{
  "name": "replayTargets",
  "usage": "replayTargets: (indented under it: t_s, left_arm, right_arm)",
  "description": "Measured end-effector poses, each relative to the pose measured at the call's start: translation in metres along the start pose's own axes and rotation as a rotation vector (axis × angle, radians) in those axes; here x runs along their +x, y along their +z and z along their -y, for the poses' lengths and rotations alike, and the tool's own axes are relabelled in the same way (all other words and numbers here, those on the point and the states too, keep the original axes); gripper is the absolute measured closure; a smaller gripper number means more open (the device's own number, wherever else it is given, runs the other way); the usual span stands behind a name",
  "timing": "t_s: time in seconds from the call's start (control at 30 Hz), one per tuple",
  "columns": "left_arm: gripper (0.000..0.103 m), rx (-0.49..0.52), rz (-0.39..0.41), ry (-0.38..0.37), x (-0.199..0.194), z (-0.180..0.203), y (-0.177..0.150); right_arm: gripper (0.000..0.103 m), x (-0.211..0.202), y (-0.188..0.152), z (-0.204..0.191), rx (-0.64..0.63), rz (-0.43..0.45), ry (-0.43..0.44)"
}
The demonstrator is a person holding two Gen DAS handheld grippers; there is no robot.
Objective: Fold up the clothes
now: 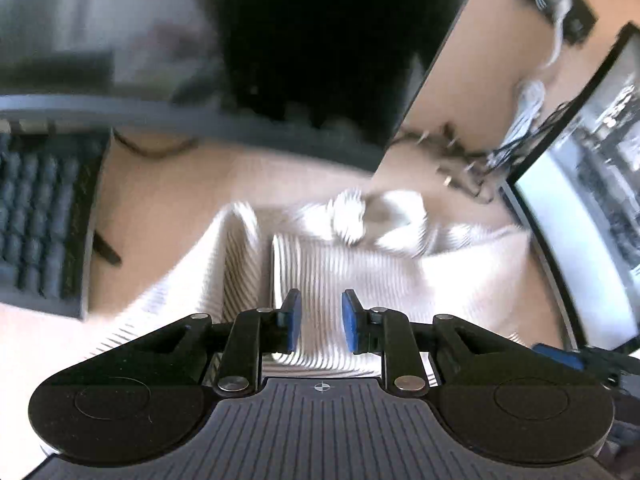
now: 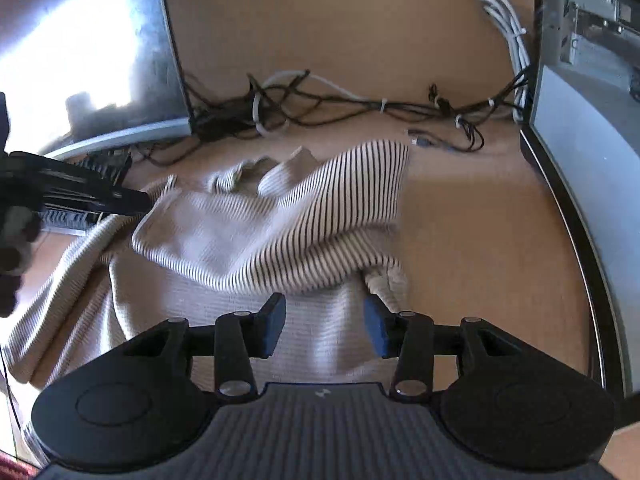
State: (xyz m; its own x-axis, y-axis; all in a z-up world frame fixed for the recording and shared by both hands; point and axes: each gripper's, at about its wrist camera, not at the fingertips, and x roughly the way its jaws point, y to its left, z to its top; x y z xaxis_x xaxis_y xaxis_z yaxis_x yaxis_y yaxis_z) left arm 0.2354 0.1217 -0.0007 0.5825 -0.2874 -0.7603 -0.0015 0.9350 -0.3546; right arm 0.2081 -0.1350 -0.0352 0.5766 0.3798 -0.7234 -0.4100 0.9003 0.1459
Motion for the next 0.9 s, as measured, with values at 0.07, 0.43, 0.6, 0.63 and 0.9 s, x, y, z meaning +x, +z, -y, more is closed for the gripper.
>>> replayTargets:
  t_s: [0.07, 0.43, 0.6, 0.63, 0.9]
  left_arm:
    - [0.08, 0.006, -0.005, 0.006, 0.009, 0.004, -0.001]
    - [0.102, 0.167, -0.006, 0.036, 0.023, 0.043, -0.008]
    - [0.103, 0.204, 0.109, -0.036, -0.023, 0.069, 0.012]
    - [0.103, 0.201, 0.141, -0.062, -0.034, 0.076, 0.02]
    - [0.103, 0.301, 0.401, -0.171, -0.124, 0.135, 0.064]
  right_arm:
    - [0.054, -0.002, -0.007, -0.003, -0.022, -0.013, 0.005]
    - [0.046, 0.002, -0.024, -0.02, -0.039, -0.033, 0.06]
    - [0.045, 0.0, -0.021, -0.025, -0.043, -0.022, 0.089]
    - [0.045, 0.001, -0.02, -0.026, -0.042, -0.02, 0.097]
    - [0.044, 0.018, -0.006, -0.05, -0.079, 0.023, 0.177]
